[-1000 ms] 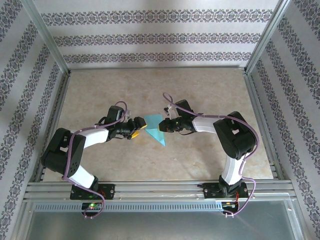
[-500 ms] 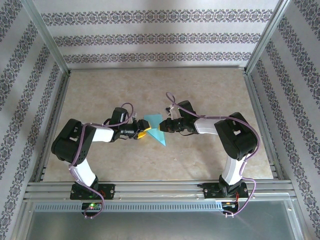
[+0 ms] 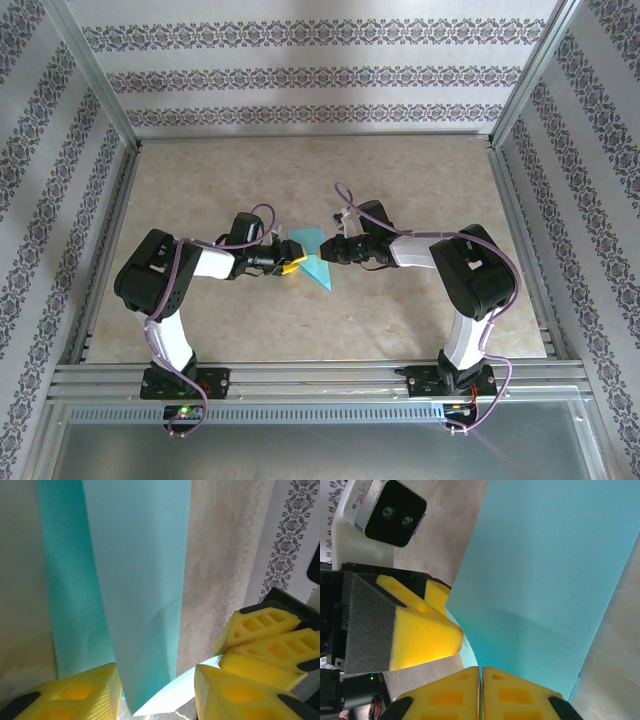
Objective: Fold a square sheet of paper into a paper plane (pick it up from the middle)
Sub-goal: Fourth fold the wing at the center of the table.
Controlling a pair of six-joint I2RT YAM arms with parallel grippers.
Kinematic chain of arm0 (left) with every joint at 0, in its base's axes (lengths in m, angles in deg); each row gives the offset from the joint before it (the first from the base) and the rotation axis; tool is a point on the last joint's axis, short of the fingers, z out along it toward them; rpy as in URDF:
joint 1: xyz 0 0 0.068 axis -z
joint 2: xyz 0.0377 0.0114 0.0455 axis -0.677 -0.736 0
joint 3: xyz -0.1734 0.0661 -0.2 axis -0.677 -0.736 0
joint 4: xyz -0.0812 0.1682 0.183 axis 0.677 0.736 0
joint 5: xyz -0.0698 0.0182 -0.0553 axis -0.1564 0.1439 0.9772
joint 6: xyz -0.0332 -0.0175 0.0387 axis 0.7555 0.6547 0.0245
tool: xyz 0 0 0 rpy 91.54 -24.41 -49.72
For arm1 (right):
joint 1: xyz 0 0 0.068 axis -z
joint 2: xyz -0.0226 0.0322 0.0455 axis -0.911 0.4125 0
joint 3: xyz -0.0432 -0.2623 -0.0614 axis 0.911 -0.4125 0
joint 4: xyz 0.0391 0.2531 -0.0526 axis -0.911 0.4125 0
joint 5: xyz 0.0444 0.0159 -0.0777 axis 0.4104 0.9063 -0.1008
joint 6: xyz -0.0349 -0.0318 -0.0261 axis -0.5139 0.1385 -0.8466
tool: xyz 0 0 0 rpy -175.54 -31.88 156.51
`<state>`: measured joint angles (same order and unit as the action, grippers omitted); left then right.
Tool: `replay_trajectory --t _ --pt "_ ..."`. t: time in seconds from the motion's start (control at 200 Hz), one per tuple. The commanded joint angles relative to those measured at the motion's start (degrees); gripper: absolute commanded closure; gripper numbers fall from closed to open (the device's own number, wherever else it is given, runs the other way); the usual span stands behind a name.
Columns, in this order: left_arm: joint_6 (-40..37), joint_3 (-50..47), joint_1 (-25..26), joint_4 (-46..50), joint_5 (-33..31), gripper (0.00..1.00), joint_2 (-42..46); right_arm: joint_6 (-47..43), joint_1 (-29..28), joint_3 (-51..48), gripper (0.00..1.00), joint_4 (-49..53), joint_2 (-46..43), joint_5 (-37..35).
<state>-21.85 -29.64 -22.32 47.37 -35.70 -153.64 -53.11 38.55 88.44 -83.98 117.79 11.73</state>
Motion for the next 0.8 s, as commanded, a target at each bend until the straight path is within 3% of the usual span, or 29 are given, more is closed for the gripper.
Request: replay_trajectory --t 0.0,0.335,0.795 --pt "-3.8 1.8 0.8 0.8 1.8 0.59 -0.6 0.3 0.7 -0.5 0.86 -1.2 -0.1 1.1" --pt "-10.0 4.7 1.2 6.2 2.4 0.65 -1.3 3.3 2.4 -1.9 0.68 0.4 -4.2 -5.1" --pt "-19.6 7.8 1.7 13.5 3.2 0.65 -1.2 1.2 2.7 -4.4 0.65 3.8 -9.1 -12.9"
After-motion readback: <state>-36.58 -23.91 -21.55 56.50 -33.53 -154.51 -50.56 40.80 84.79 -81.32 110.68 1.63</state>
